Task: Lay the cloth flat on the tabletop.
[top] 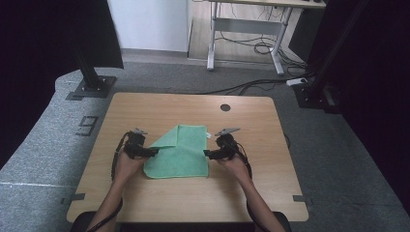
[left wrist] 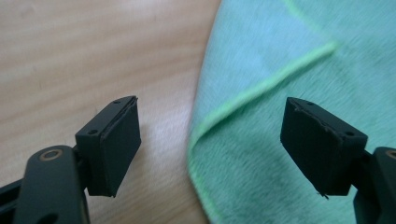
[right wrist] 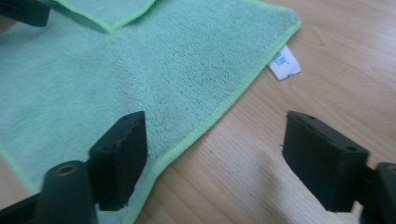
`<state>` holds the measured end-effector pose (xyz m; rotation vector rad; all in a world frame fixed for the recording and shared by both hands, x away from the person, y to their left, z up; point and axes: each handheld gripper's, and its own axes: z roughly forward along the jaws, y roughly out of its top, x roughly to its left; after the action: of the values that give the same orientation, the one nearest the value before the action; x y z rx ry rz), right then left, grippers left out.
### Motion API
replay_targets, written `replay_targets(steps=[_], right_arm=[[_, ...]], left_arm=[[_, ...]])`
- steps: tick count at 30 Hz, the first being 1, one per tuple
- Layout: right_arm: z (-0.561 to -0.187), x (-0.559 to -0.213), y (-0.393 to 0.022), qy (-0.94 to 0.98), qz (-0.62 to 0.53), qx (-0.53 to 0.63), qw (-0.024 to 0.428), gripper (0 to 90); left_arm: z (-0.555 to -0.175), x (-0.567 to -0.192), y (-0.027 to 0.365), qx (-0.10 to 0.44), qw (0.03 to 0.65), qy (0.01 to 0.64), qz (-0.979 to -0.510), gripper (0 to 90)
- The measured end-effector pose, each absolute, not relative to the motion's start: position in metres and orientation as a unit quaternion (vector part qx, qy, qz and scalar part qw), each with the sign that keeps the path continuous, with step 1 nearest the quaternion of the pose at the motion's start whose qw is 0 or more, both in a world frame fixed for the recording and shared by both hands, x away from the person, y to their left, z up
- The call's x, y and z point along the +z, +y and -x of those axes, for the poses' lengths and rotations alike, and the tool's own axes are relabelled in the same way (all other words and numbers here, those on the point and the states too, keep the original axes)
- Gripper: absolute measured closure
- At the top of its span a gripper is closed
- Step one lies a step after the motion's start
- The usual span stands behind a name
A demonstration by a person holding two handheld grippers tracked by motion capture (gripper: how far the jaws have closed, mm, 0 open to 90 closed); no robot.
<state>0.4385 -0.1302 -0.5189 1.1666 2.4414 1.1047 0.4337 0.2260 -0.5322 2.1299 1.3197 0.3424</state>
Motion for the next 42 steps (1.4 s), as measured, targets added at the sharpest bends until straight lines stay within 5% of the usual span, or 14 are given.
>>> replay_targets(steps=[11, 18, 26, 33, 35, 38, 42], right_arm=[[-0.433, -0.547, -0.125, 0.842, -0.388, 0.337, 0.162, 17.2], [-0.417, -0.55, -0.138, 0.831, -0.398, 0.353, 0.163, 17.4], [-0.401, -0.55, -0.155, 0.832, -0.401, 0.348, 0.161, 17.0], [-0.39, -0.55, -0.171, 0.83, -0.404, 0.347, 0.162, 16.9], [-0.386, -0.55, -0.175, 0.829, -0.405, 0.348, 0.163, 16.9], [-0.382, -0.55, -0.179, 0.829, -0.408, 0.347, 0.162, 17.0], [-0.38, -0.55, -0.184, 0.831, -0.405, 0.345, 0.161, 17.0]], left_arm=[[-0.42, -0.536, 0.213, 0.145, 0.287, 0.469, -0.823, 19.3], [-0.42, -0.516, 0.192, 0.154, 0.32, 0.436, -0.827, 28.5], [-0.432, -0.508, 0.15, 0.13, 0.344, 0.376, -0.851, 48.1], [-0.444, -0.53, 0.117, 0.123, 0.296, 0.356, -0.878, 52.9], [-0.445, -0.531, 0.115, 0.127, 0.3, 0.359, -0.875, 59.0], [-0.447, -0.526, 0.116, 0.124, 0.301, 0.367, -0.871, 80.1], [-0.451, -0.513, 0.126, 0.119, 0.327, 0.383, -0.856, 84.2]])
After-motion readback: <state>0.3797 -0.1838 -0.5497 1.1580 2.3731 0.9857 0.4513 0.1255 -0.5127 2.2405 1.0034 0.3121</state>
